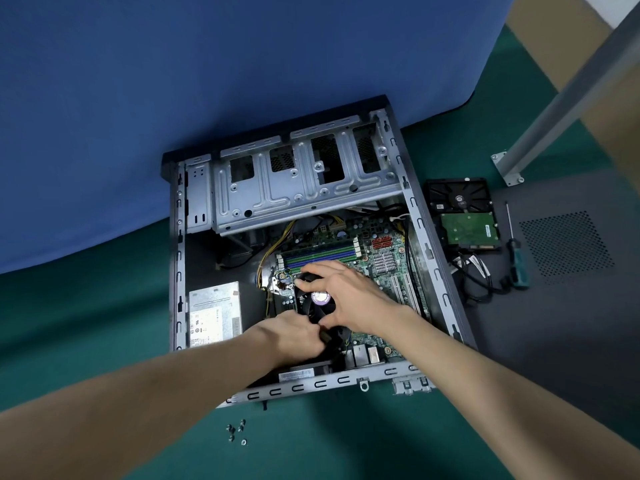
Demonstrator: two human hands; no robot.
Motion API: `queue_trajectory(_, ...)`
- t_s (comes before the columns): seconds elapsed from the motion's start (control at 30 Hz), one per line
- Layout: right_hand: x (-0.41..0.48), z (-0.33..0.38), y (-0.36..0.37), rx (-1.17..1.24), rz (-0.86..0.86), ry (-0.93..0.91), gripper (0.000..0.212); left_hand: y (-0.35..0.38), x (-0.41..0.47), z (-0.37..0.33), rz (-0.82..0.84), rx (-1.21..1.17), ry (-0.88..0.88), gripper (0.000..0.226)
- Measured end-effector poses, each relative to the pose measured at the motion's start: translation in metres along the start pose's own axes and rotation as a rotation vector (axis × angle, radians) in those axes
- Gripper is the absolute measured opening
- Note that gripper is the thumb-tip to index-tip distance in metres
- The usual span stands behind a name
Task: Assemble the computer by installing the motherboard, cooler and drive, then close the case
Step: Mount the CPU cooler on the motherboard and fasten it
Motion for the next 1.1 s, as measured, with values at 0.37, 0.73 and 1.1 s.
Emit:
queue_trajectory(0.37, 0.004, -0.001, 0.006, -0.012, -0.015, -0.064, 0.084, 0.016, -0.024, 0.016, -0.103, -0.028, -0.047, 0.024)
queue_trajectory(0.73, 0.002, -0.001, 0.005, -0.026, -0.007, -0.049, 0.081, 0.022, -0.029, 0.02, -0.244, -0.029, -0.119, 0.026)
queue_trajectory(1.1, 0.0, 0.0, 0.002, -0.037, -0.022, -0.043, 0.079, 0.015, -0.028, 0.022, -0.115, -0.16, -0.19, 0.027)
Point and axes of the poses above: each hand's wrist, its own x-axis towards the middle knuckle, its own y-axis out of the palm, z = x × y, the point moved 2 cm from there along x, towards the middle knuckle, and after that the axes turned 12 degrees about z, right-handed, at the moved point
